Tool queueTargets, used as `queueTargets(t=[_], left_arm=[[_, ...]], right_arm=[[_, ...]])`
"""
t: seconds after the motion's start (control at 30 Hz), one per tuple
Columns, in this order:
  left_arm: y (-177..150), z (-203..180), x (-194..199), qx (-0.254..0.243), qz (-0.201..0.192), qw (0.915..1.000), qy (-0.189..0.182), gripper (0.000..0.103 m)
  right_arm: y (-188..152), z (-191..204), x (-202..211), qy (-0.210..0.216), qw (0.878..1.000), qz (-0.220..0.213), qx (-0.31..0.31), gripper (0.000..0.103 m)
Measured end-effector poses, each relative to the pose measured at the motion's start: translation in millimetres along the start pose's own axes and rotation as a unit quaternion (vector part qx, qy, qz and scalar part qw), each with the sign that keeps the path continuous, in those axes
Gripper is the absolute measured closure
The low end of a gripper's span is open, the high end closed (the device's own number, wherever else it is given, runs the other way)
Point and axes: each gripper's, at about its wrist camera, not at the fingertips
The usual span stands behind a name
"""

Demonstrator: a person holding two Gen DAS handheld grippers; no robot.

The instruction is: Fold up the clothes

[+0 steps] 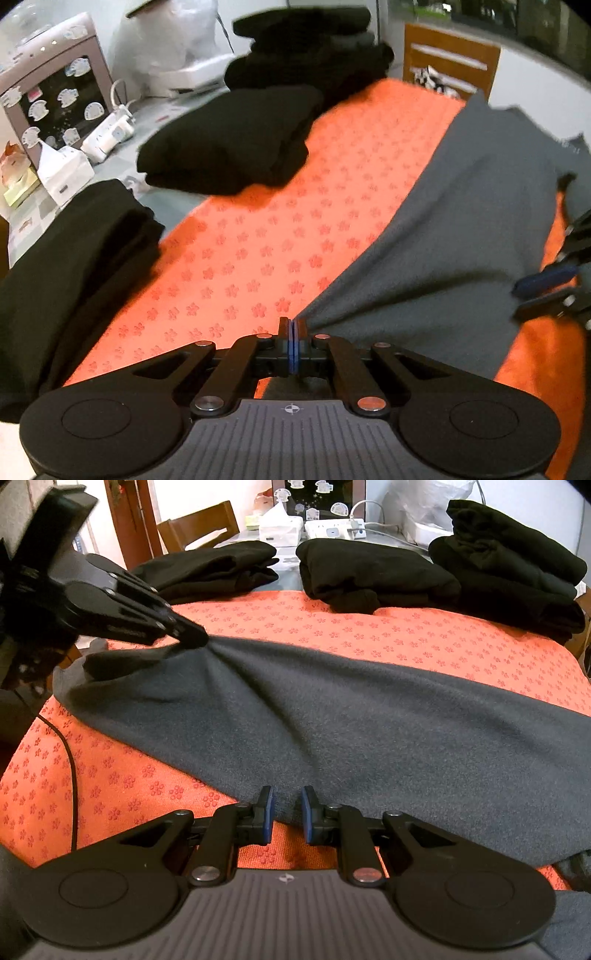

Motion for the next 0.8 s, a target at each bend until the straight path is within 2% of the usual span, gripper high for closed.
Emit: queueTargets(t=[0.13,0.3,0.47,0.63,0.7,0.8], left_arm=[[-1.1,2.8,-5.8,-0.004,0.0,0.9998,0.018,0.096],[-1.1,34.1,-1.9,0.034,-0.002,0.9972,0.066,0.096],[-7.6,65.7,36.3,0.082,-0.012,0.9934,0.078,0.095],[-31.9,83.0,73.9,0.108,0.008,0.9908,0.082,0.085],[-45.0,88.1,83.1,0.116,0.015,0.9888,0.093,0.071],[-63.5,101.3,90.5,0.151,0.024,0.9826,0.105,0.063]], right_arm=[[-0.4,0.0,0.5,0.0,1.0,-0.001,-0.001,0.084],[-0.9,0.5,1.0,0.0,1.0,-0.002,-0.001,0.084],[-0.1,0.0,1.0,0.003,1.0,0.001,0.0,0.083],[1.6,0.7,0.5,0.006,1.0,0.005,0.001,0.078],[1.6,1.4,0.6,0.006,1.0,0.005,0.003,0.077],[1.4,2.2,0.9,0.006,1.0,0.006,0.005,0.077]])
Point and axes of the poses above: each gripper's, at about its wrist camera, not at the fingertips, and x roughly against the way its jaws point, z to its left, y to its top, and after that the axes turned 7 degrees about x, right-handed
